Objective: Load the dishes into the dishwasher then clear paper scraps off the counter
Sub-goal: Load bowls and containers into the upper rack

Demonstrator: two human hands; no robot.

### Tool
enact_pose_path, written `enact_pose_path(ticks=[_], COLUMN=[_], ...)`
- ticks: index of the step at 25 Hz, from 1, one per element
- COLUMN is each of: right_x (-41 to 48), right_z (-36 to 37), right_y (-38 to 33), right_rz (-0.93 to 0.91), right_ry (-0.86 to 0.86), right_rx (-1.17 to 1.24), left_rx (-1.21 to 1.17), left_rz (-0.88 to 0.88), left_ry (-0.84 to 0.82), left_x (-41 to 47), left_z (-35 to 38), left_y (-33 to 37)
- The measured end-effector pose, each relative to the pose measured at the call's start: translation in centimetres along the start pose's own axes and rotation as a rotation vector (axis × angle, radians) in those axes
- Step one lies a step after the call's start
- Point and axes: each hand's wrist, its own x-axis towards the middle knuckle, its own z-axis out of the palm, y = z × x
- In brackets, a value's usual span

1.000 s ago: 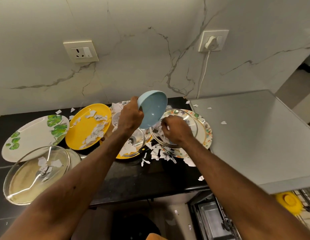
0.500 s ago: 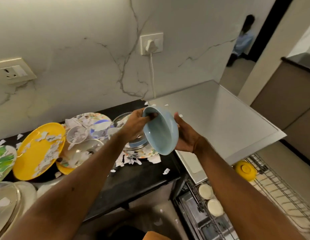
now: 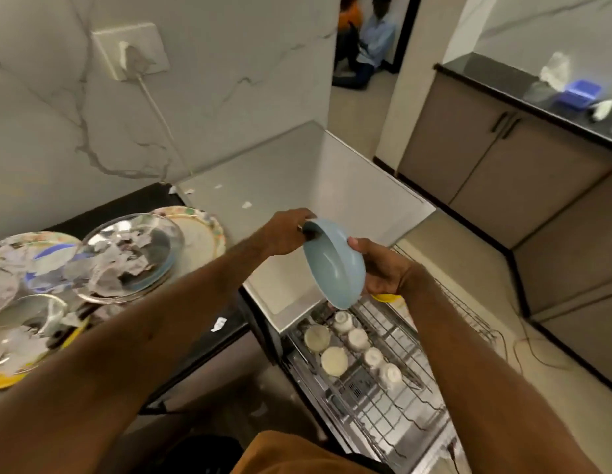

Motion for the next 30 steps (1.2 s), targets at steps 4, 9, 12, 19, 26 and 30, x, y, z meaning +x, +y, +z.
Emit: enact_pose_path(ticks=[4, 9, 12, 19, 26, 30], right_x=[-7.3, -11.5, -9.8, -6.4, -3.3, -1.6], right_z=[-8.9, -16.3, -20.5, -26.0, -30.9, -32.1], right_y=[3.6, 7.2, 9.8, 16.6, 22.2, 23.1], right_rz=[0.179, 0.344, 0.382, 0.444, 0.519, 0.530], right_ry=[0.214, 0.620, 0.943, 1.108, 1.113, 1.162], right_rx=[0.021, -0.073, -0.374, -0.676, -0.752, -0.776], left_rx=[-0.117, 0.022, 0.131, 0.298, 0.431, 0.451], left_rz=[-0.091, 0.049, 0.078, 0.014, -0.012, 0.003], left_ry=[-0.220, -0.393, -0.450, -0.534, -0.526, -0.489], left_x=[2.6, 5.0, 6.5, 10.1, 11.7, 12.7], left_z=[6.6, 14.4, 18.5, 27.1, 33.3, 34.8], left_y=[3.4, 5.3, 5.0, 3.4, 1.2, 0.4])
